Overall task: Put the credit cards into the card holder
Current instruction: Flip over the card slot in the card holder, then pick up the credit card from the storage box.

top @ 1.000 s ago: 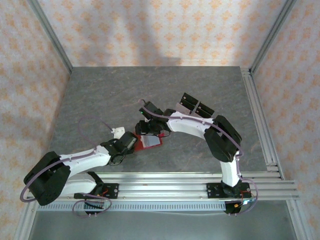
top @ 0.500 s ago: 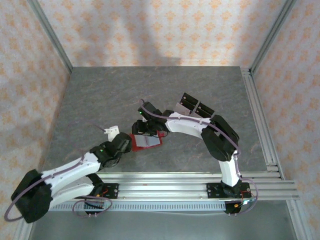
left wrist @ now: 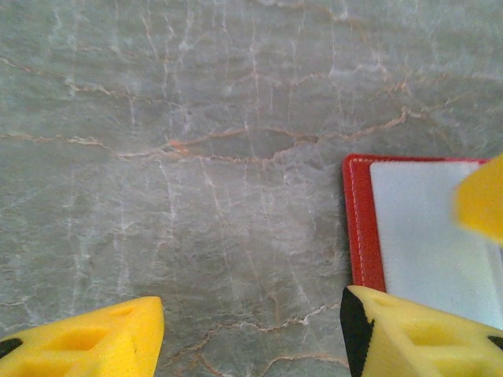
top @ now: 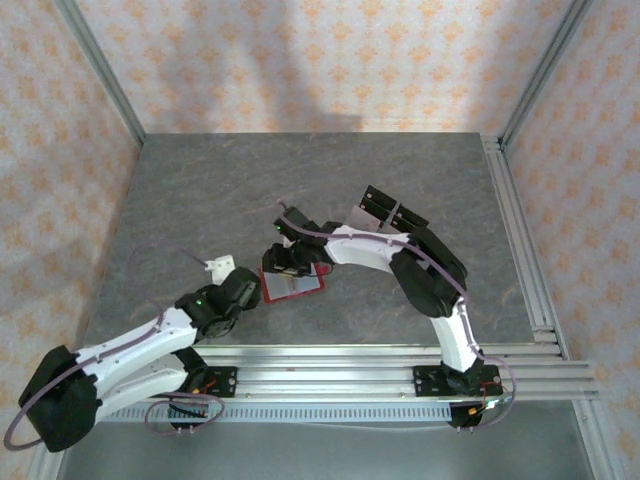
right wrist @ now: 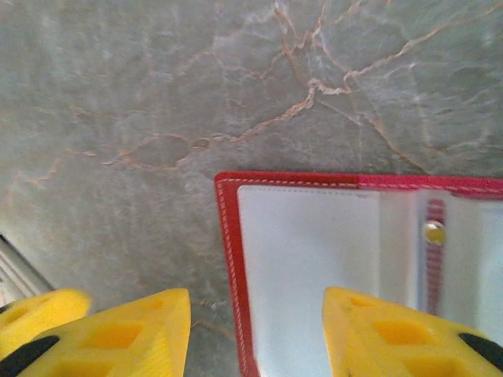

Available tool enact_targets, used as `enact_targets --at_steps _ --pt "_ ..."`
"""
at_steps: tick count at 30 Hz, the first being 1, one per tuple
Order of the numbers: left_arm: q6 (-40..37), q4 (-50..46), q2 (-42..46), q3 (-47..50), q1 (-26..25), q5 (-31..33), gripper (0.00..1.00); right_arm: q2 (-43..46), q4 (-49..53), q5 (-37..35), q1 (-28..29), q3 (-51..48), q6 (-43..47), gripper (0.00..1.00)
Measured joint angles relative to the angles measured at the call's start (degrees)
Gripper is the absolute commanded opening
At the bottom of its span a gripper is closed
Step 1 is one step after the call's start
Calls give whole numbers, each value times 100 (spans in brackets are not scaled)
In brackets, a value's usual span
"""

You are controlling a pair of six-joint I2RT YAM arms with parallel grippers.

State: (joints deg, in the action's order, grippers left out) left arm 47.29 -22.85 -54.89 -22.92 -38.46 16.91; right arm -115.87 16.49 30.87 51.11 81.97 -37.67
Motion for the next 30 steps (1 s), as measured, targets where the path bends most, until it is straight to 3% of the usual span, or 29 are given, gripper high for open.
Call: enact_targets --at_steps 7,14,21,30 --pt "-321 481 -1432 -793 0 -208 64 1633 323 -457 -619 -476 415 48" --pt "-431 599 -2546 -1482 0 -192 64 2518 1491 -1805 -1165 -872 1552 48" --pt "-431 555 -2933 -1532 0 -59 64 2452 2251 -2424 -1565 -999 2559 43" --pt "-564 533 -3307 -1849 166 24 64 1351 2557 -3012 -1554 -365 3307 37"
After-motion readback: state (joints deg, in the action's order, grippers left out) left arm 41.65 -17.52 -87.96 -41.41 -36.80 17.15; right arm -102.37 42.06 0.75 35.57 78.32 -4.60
